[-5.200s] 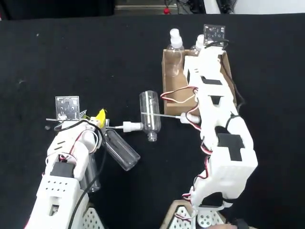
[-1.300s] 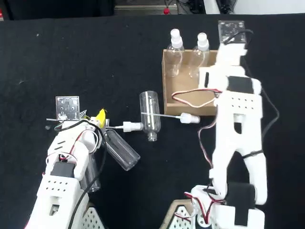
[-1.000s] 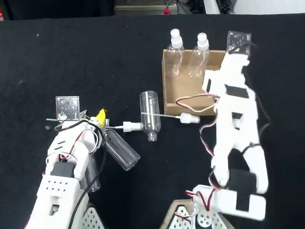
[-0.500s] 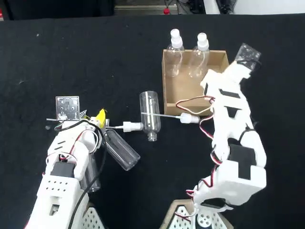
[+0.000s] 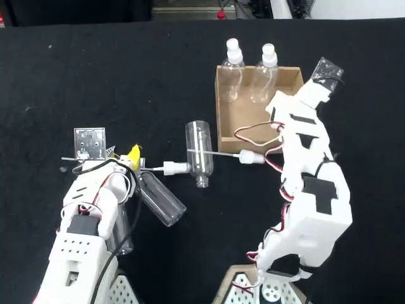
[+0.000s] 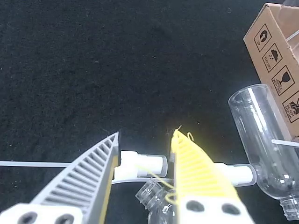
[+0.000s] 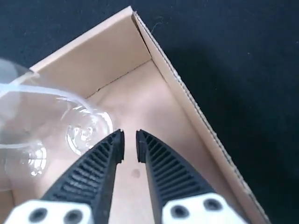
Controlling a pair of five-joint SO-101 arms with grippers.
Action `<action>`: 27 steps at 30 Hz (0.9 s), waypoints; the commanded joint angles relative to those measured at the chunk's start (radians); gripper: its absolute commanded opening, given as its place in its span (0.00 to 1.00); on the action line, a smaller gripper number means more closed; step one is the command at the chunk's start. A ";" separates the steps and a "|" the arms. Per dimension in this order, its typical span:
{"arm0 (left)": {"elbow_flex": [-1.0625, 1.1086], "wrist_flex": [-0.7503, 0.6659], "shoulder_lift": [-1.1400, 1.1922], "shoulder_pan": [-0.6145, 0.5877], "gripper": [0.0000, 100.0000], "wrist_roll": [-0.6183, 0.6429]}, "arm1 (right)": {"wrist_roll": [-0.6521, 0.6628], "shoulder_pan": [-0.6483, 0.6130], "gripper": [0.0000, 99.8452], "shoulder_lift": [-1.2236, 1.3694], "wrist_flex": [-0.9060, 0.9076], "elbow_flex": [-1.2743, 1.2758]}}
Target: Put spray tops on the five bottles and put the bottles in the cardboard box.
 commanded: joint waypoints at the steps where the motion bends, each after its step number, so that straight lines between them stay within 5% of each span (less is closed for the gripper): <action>1: -0.004 -0.025 -0.011 0.005 0.18 -0.009 | -0.006 0.012 0.02 -0.008 -0.025 -0.070; 27: -0.004 -0.025 -0.011 0.005 0.18 -0.009 | -0.006 -0.021 0.02 -0.015 -0.020 -0.065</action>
